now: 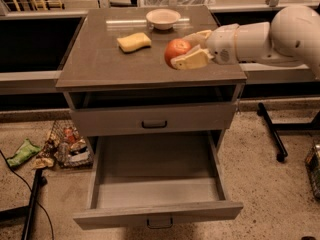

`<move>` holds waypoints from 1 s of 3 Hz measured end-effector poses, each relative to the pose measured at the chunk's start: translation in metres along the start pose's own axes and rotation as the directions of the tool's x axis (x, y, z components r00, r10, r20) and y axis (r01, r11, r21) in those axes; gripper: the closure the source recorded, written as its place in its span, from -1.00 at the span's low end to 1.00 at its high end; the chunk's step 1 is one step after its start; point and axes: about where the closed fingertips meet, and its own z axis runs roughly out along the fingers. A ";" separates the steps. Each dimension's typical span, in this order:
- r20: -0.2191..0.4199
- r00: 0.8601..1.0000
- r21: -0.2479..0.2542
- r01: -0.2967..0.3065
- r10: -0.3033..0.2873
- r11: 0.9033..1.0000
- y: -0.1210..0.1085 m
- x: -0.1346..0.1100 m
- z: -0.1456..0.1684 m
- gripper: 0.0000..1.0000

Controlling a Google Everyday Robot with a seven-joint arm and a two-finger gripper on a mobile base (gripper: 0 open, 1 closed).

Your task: Place apple into middle drawer

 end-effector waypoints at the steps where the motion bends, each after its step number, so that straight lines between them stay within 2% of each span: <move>1: -0.013 1.000 -0.046 0.010 -0.010 0.999 0.012 0.003 0.002 1.00; 2: -0.012 1.000 -0.044 0.009 -0.010 0.999 0.012 0.003 0.003 1.00; 3: -0.021 0.999 -0.096 0.042 -0.045 0.994 0.040 0.014 0.009 1.00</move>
Offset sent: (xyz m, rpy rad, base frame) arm -0.0103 0.0057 -0.0066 -0.0179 0.0156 0.0467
